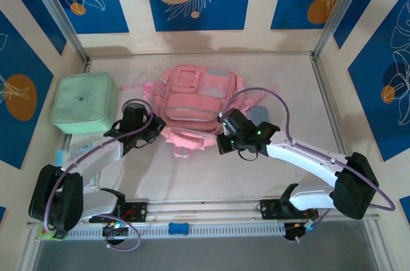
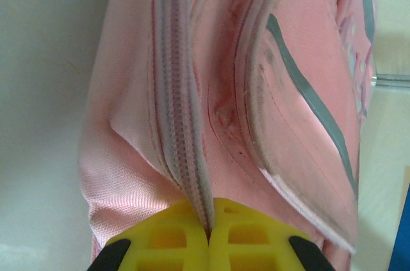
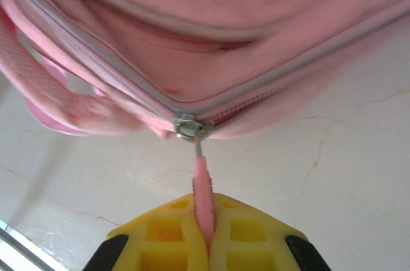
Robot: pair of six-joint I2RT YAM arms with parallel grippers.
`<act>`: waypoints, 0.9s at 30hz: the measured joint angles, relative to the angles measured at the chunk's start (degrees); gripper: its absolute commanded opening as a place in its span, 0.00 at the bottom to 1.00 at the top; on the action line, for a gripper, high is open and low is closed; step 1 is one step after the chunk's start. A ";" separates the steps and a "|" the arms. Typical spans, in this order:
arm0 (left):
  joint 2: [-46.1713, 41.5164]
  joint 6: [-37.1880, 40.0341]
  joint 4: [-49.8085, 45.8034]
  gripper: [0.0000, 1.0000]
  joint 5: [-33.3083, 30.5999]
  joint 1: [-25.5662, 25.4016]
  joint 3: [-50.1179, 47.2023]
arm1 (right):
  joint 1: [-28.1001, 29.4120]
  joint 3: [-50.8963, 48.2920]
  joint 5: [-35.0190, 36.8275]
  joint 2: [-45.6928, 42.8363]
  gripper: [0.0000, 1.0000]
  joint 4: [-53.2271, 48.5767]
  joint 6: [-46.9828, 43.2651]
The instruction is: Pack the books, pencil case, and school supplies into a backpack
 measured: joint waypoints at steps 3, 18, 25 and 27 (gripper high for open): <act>1.51 2.60 -2.73 0.00 0.90 2.43 2.67 | 0.07 1.68 -0.90 0.79 0.00 -0.72 -0.04; -10.40 7.02 -7.45 0.64 -4.35 0.17 1.92 | 3.63 4.81 -8.35 11.26 0.00 4.50 0.92; -16.83 -4.61 -4.98 0.68 -9.73 -20.15 -4.26 | 5.11 5.88 -8.31 13.05 0.00 4.72 0.92; -15.45 -8.52 -4.07 0.69 -12.22 -24.98 -5.33 | 5.11 5.88 -8.31 13.05 0.00 4.85 0.92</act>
